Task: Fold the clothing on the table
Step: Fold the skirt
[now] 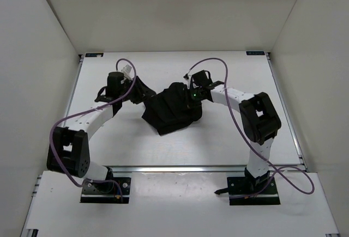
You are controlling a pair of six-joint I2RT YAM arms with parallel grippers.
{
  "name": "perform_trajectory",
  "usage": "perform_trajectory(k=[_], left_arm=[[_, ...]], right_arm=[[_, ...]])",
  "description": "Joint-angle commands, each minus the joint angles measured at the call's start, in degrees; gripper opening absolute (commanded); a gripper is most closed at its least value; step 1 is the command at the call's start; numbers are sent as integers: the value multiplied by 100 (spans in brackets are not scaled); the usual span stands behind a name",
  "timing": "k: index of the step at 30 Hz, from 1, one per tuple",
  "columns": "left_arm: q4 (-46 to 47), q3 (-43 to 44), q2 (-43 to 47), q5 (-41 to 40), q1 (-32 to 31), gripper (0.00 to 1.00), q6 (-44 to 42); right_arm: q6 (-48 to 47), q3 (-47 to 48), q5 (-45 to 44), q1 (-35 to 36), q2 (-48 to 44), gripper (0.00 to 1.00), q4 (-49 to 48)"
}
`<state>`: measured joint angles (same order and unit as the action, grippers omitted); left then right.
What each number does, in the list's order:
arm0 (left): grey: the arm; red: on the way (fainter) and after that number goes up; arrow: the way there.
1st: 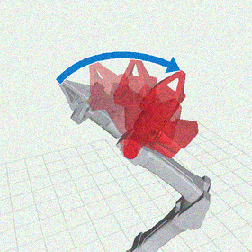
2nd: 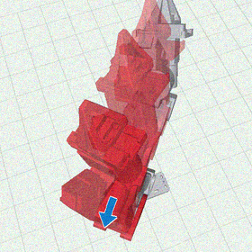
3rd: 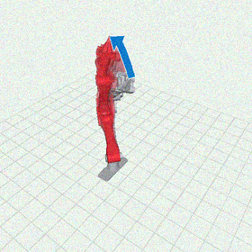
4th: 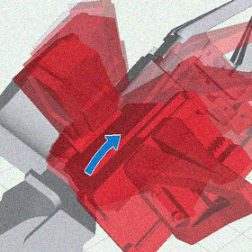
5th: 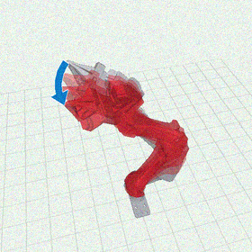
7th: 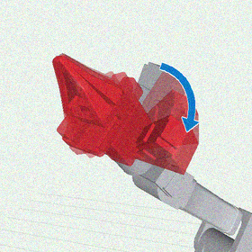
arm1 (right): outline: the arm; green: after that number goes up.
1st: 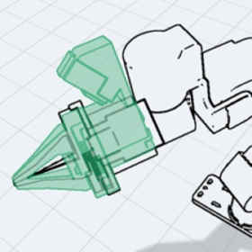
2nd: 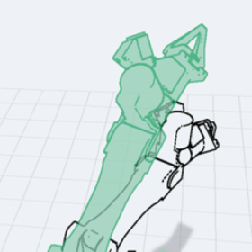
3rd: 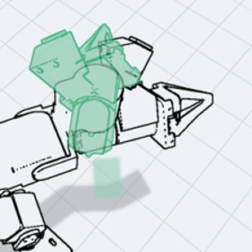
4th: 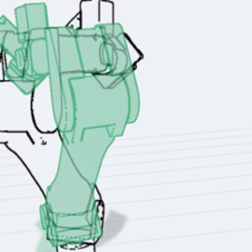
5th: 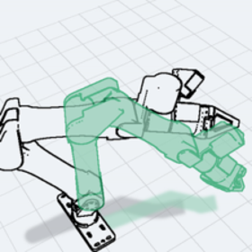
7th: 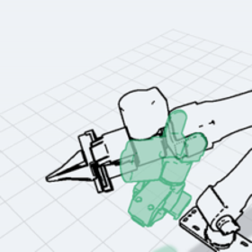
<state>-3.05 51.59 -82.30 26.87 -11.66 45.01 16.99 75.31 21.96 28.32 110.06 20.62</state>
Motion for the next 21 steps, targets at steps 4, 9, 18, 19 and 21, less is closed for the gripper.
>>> perform_trajectory(k=[4,9,18,19,21], left_arm=[[-117,-53,-452,-506,-600,41,-141],[-1152,359,-1023,-1673,-1022,23,-729],[-1795,834,-1508,-1941,-952,30,-1117],[-1944,1087,-1491,-2001,-943,36,-1239],[-2198,1404,-1342,-2063,-952,64,-1495]], right_arm=[[102,107,617,464,252,0,-744],[-64,440,521,447,341,1,-324],[-283,704,364,-493,-1082,61,-191],[-328,731,292,-555,-1144,67,1],[-643,923,-145,-573,-1232,71,352]])
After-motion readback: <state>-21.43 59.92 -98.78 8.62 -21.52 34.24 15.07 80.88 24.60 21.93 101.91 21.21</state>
